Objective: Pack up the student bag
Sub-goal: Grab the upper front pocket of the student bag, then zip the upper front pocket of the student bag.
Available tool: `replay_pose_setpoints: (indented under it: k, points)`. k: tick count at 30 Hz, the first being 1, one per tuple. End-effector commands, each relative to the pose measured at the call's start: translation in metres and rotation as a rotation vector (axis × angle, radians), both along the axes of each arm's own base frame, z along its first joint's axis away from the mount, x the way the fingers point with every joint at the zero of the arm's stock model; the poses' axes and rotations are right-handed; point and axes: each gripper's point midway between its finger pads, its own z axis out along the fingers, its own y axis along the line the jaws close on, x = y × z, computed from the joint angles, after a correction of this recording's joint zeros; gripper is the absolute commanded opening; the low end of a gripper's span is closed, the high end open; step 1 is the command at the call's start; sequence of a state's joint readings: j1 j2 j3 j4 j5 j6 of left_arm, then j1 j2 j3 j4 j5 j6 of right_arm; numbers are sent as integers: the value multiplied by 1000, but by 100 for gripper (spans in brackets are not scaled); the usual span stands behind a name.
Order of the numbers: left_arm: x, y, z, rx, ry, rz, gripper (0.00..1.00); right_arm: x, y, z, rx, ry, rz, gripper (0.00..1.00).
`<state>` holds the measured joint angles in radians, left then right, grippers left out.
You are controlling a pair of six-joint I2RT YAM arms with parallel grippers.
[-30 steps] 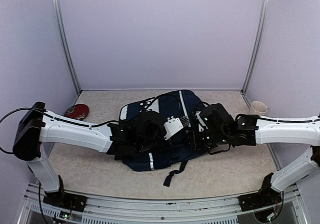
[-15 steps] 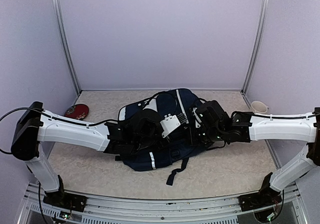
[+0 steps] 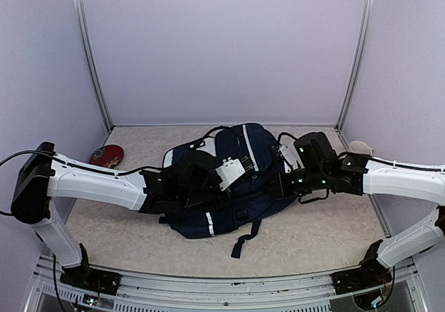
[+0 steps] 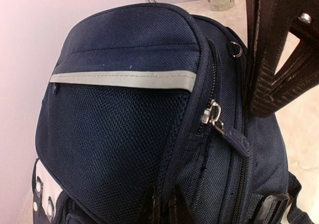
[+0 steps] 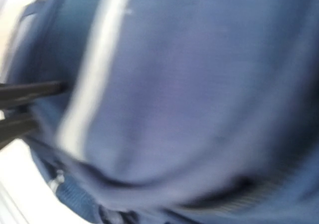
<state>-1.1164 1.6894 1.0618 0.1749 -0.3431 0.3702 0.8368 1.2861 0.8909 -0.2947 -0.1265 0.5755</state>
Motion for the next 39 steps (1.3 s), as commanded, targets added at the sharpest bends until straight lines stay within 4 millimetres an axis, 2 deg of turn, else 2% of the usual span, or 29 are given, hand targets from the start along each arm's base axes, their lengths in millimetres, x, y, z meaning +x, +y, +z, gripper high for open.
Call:
replay_pose_setpoints:
  k: [1,3,4,9,15,21,23,25,29,32,36,39]
  points:
    - [8,13,3,-24,37,46,0,-10,28,43,166,-162,109,10]
    - [6,8,3,-37,53,26,0,-1,26,48,165,-213,16,20]
    - [5,7,2,-38,58,23,0,2,24,47,156,-227,-28,22]
    - [5,2,1,-43,71,21,0,18,10,25,61,-232,-205,26]
    - [5,-4,10,-75,71,5,0,20,27,13,-2,-228,-171,30]
    - [3,-10,12,-90,78,-15,0,24,31,-1,-89,-212,-202,34]
    - [3,-12,13,-94,79,-22,0,26,32,-10,-121,-191,-207,30]
    - [4,-13,15,-96,75,-21,0,27,31,-17,-152,-171,-216,18]
    - [8,-8,16,-92,66,-5,0,27,21,-14,-170,-184,-239,4]
    - [12,-2,16,-86,65,12,0,26,14,-10,-179,-195,-250,0]
    - [16,8,13,-70,61,36,0,25,5,-6,-202,-197,-236,0]
    - [17,19,5,-36,56,53,0,28,-3,-5,-204,-170,-188,0]
